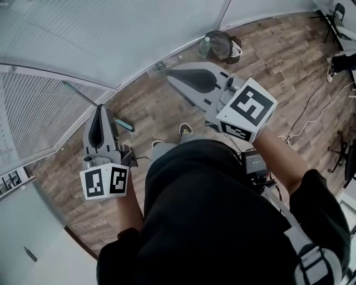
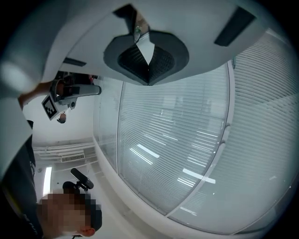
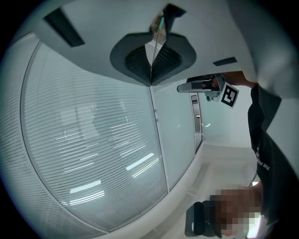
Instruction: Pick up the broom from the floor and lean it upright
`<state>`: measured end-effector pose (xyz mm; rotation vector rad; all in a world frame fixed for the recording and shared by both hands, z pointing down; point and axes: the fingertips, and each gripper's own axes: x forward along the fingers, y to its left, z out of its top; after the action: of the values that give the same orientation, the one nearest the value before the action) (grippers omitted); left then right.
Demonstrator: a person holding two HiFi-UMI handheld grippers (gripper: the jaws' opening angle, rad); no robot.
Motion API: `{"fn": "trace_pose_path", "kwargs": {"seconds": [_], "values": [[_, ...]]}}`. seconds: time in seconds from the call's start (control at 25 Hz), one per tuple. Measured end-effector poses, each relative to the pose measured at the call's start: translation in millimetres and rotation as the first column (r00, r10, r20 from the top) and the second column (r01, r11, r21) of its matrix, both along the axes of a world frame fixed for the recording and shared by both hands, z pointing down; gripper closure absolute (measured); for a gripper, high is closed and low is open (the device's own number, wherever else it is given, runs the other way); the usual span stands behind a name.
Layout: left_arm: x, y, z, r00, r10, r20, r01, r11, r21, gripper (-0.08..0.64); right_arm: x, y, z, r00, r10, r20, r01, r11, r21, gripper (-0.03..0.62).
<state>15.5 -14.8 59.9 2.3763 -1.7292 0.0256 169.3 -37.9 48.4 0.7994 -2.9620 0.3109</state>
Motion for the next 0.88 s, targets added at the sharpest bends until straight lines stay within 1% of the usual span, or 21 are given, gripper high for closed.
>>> {"fn": "trace_pose_path", "kwargs": {"seconds": [0.12, 0.28, 0.52, 0.68, 0.88], "values": [[5, 6, 3, 1.000, -0.001, -0.003, 0.001, 1.000, -0.024, 0.537, 10, 2, -3, 1.000, 0.019, 0.002, -0.019, 1.000, 0.003, 0.574], [3, 13, 7, 1.000, -0.006, 0.012, 0.007, 0.999, -0.041, 0.537, 14, 6, -3, 1.000, 0.013, -0.001, -0.013, 1.000, -0.002, 0.574], [4, 11, 9, 1.000, 0.009, 0.027, -0.008, 0.999, -0.044, 0.538, 19, 2, -6, 1.000, 0.030, 0.005, -0.030, 1.000, 0.009, 0.574], [7, 9, 4, 0.999, 0.025, 0.041, -0.024, 0.999, -0.033, 0.538, 20, 3, -11, 0.999, 0.044, 0.013, -0.044, 0.999, 0.014, 0.574], [2, 2, 1, 0.998, 0.033, 0.048, -0.031, 0.999, -0.030, 0.537, 11, 0, -14, 0.999, 0.044, 0.010, -0.044, 0.999, 0.018, 0.574]]}}
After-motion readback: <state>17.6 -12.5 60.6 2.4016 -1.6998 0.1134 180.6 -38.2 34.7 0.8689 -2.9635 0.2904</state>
